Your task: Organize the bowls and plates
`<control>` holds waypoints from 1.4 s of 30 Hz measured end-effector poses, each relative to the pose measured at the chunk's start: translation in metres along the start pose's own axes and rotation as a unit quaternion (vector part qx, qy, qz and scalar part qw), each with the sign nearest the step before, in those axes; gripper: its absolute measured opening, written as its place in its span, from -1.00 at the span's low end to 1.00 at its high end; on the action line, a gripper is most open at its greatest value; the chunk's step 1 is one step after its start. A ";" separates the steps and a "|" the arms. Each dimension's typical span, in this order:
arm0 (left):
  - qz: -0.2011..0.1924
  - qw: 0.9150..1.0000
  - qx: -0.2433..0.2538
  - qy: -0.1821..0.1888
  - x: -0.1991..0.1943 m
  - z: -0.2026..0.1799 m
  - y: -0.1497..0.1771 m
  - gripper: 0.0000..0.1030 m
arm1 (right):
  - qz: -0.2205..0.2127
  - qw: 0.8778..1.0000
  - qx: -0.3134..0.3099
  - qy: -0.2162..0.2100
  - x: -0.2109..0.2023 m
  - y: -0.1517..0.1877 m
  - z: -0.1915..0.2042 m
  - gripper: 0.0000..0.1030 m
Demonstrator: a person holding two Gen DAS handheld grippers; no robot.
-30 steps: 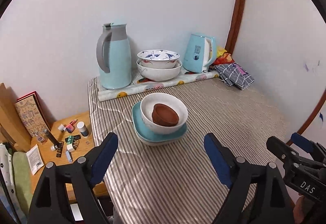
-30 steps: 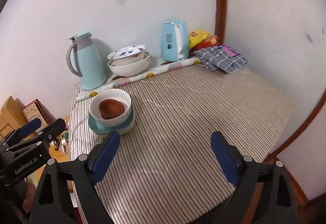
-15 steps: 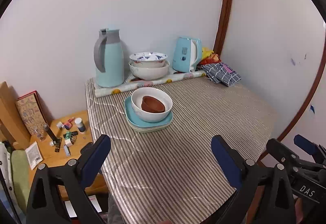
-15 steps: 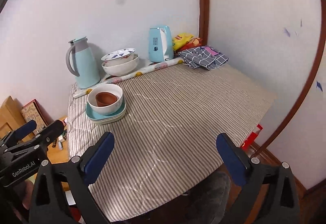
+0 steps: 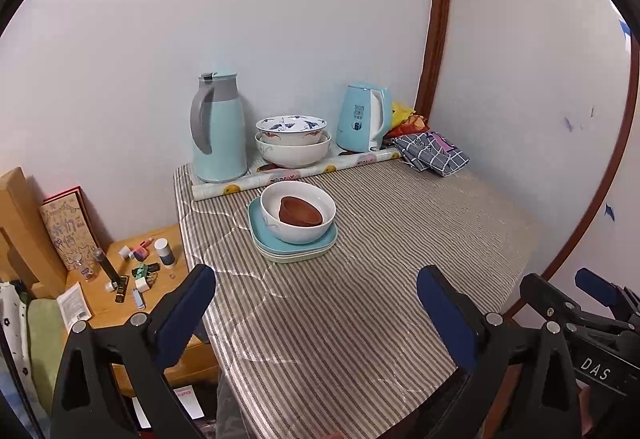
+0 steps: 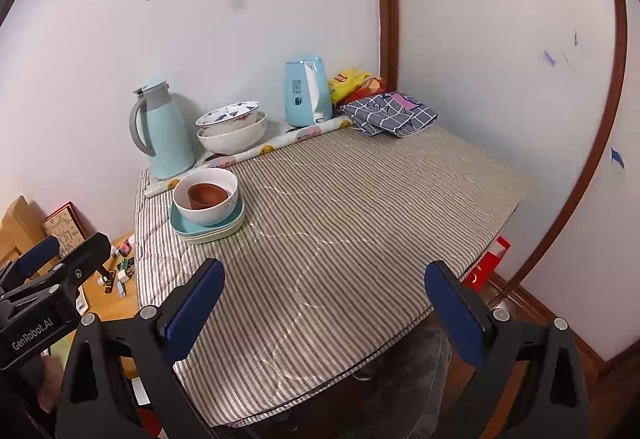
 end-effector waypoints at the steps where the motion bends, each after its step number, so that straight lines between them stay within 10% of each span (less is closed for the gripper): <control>1: 0.000 1.000 0.000 0.001 -0.001 -0.001 0.001 0.98 | -0.001 1.000 0.000 0.000 -0.001 0.001 0.000 0.93; 42: 0.000 1.000 0.000 0.006 -0.008 -0.005 0.001 0.98 | -0.007 1.000 0.005 0.003 -0.012 0.003 0.000 0.93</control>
Point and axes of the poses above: each gripper's, at about its wrist camera, not at the fingertips, and x roughly the way its jaws point, z to its left, y to its underside, the point moved 6 cm from there along x, roughly the way its jaws point, and after that the axes turned 4 degrees about -x, right-handed, at the moved point
